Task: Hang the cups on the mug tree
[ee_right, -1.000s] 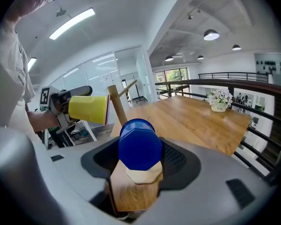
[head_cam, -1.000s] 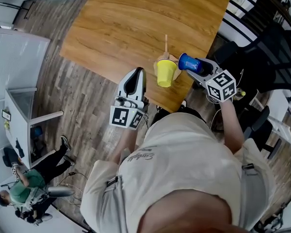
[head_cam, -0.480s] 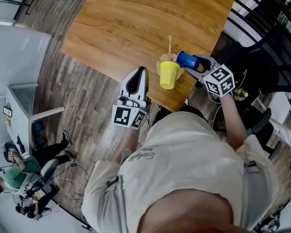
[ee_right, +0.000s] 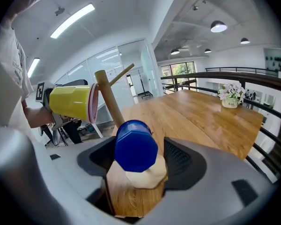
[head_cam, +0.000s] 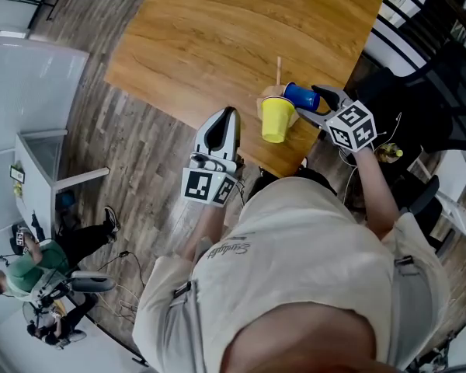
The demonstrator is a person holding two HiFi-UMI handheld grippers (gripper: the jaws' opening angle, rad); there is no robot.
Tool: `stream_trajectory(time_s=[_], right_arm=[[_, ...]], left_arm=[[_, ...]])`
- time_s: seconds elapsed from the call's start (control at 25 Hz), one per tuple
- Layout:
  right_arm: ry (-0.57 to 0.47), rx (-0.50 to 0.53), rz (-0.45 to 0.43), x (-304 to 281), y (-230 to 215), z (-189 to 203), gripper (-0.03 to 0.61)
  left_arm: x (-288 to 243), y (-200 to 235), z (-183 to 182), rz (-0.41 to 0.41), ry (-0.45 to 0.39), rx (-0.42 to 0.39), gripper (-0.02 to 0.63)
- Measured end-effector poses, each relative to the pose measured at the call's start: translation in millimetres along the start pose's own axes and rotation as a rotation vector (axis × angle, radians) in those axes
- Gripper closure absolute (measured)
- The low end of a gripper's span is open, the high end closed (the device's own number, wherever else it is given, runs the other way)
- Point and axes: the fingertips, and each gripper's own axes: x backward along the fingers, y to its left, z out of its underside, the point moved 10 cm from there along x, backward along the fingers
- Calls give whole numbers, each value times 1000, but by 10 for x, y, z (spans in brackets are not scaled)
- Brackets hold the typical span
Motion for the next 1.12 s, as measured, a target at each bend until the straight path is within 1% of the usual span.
stream_trajectory(time_s=[0.04, 0.2, 0.32, 0.44, 0.52, 0.6, 0.68, 0.72, 0.84, 0.92, 1.0, 1.12], right_arm=[[-7, -3, 1, 12, 2, -13, 264], [-31, 1, 18, 86, 36, -66, 264], [-52, 5, 39, 202, 70, -85, 264], [-87, 7, 81, 345, 120, -103, 264], [-117, 8, 137, 456, 152, -99, 274], [-149, 6, 191, 564, 191, -81, 341], [-178, -6, 214, 661, 266, -55, 366], [-192, -10, 219, 711, 312, -43, 391], [-238, -2, 251, 869, 432, -28, 483], [-274, -8, 286, 970, 493, -23, 562], [-307, -26, 308, 1061, 547, -22, 584], [-344, -34, 331, 1170, 630, -46, 584]], left_arm=[[-8, -2, -10, 5, -1, -2, 584], [-24, -27, -67, 25, -7, -10, 584], [-25, -65, -74, 46, 3, -17, 583], [33, -92, -84, 43, 6, -26, 584], [91, -101, -81, 22, 7, -33, 584], [153, -99, -65, 5, 9, -26, 583], [232, -100, -39, -6, 17, -18, 584], [270, -103, -26, -9, 21, -17, 584], [344, -127, -13, -12, 23, -21, 583], [382, -144, -29, -11, 28, -33, 584], [420, -145, -51, -9, 35, -35, 584], [446, -113, -66, 0, 51, -16, 584]])
